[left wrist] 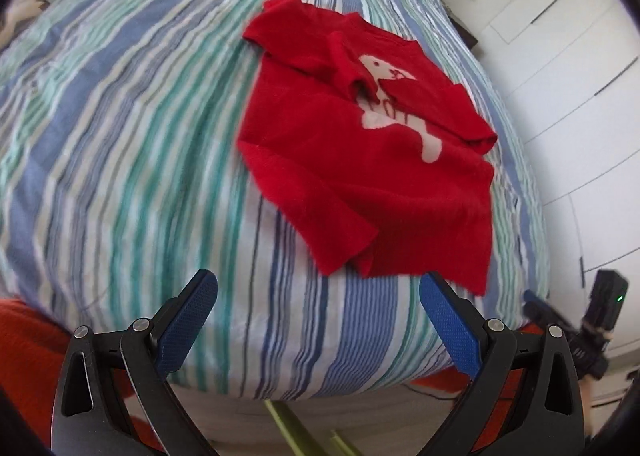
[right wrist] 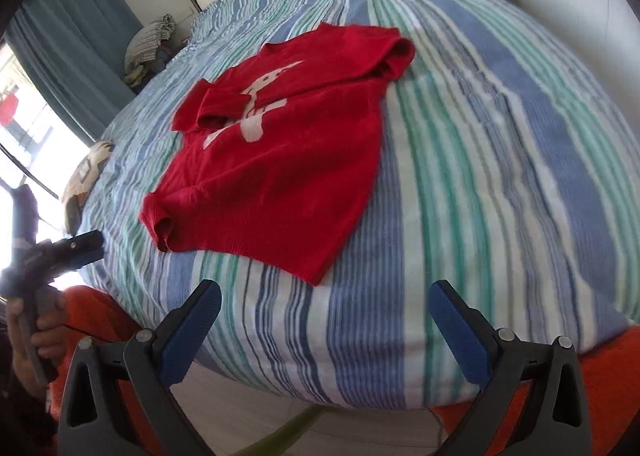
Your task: Fold small clothes
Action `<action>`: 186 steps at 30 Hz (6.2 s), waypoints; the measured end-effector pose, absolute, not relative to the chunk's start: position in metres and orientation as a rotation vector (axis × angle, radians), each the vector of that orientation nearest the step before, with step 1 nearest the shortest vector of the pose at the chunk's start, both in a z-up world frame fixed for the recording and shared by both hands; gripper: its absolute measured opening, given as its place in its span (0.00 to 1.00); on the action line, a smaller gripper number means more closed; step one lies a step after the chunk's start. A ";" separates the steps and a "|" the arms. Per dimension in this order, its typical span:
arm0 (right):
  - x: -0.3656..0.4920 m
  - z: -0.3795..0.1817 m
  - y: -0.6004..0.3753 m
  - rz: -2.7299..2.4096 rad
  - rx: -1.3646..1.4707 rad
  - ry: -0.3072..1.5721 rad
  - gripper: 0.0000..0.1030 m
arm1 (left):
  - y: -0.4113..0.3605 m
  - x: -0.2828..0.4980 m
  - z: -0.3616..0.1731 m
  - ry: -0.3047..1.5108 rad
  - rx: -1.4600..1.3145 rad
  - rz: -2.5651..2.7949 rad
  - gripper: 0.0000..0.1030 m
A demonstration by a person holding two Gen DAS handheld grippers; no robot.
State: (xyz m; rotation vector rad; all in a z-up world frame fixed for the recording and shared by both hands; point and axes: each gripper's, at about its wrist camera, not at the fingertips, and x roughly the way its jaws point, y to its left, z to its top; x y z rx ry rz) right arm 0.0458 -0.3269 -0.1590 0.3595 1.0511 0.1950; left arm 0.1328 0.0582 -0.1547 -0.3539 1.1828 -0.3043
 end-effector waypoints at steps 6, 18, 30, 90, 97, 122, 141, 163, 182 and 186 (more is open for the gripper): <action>0.086 -0.224 -0.322 0.306 0.604 1.143 0.06 | 0.067 0.178 -0.209 1.300 -0.538 -0.240 0.06; 0.058 -0.198 -0.348 0.280 0.564 1.172 0.15 | 0.089 0.136 -0.207 1.309 -0.400 -0.287 0.32; 0.073 -0.236 -0.357 0.335 0.778 1.167 0.05 | 0.070 0.143 -0.220 1.311 -0.389 -0.314 0.03; 0.048 -0.228 -0.345 0.127 0.476 1.181 0.07 | 0.052 0.106 -0.219 1.199 -0.042 -0.130 0.09; 0.047 -0.225 -0.342 0.127 0.480 1.197 0.11 | 0.048 0.104 -0.218 1.206 -0.020 -0.120 0.19; 0.229 -0.134 -0.241 0.339 -0.347 1.010 0.52 | 0.143 0.125 -0.186 1.054 -0.244 0.144 0.73; 0.222 -0.110 -0.515 -0.243 0.295 0.781 0.07 | 0.136 0.129 -0.201 1.126 -0.228 0.139 0.73; 0.137 -0.226 -0.659 -0.249 1.103 0.672 0.21 | 0.123 0.125 -0.206 1.121 -0.102 0.191 0.73; 0.129 -0.204 -0.654 -0.570 0.593 0.863 0.05 | 0.129 0.124 -0.208 1.135 -0.126 0.190 0.73; 0.101 -0.189 -0.670 -0.613 0.654 0.826 0.24 | 0.127 0.125 -0.208 1.134 -0.113 0.190 0.74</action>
